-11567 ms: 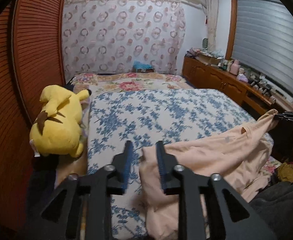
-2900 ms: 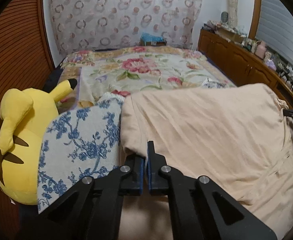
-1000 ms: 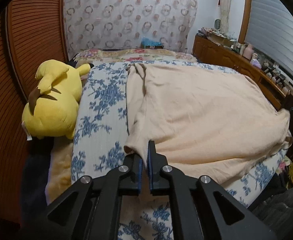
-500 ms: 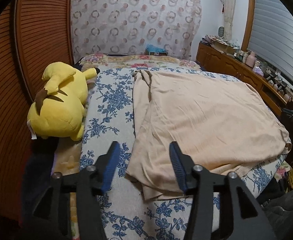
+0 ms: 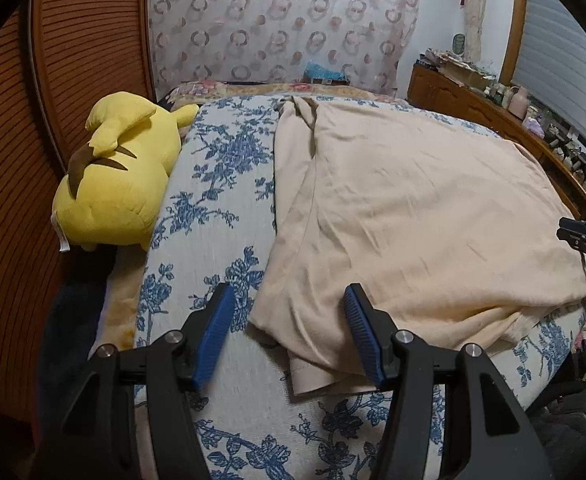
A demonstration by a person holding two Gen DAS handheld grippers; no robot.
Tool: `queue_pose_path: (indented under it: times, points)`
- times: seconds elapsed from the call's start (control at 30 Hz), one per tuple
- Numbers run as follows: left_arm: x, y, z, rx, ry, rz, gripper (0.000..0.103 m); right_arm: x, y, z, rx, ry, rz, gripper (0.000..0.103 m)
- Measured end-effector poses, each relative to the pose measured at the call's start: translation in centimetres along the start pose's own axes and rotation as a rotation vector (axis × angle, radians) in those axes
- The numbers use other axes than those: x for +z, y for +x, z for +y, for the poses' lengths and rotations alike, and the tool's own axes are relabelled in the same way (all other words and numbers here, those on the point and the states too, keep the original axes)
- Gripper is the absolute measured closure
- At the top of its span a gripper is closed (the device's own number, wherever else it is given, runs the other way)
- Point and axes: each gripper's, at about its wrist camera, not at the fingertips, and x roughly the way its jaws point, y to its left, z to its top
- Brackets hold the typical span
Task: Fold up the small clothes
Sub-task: 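Open both tools and press the folded shirt flat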
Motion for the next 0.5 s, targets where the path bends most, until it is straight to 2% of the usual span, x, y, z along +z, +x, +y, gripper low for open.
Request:
queue_pose_path:
  times: [0.07, 0.27, 0.5]
  points:
    - [-0.1, 0.1, 0.1, 0.003, -0.004, 0.003, 0.047, -0.4, 0.5, 0.2, -0.003, 0.000, 0.017, 0.049]
    - [-0.4, 0.5, 0.4, 0.008, -0.005, 0.009, 0.047, -1.2, 0.5, 0.8, -0.016, -0.014, -0.026, 0.043]
    - [-0.5, 0.5, 0.3, 0.014, 0.003, 0.000, 0.047, -1.5, 0.6, 1.0, -0.034, -0.004, -0.033, 0.036]
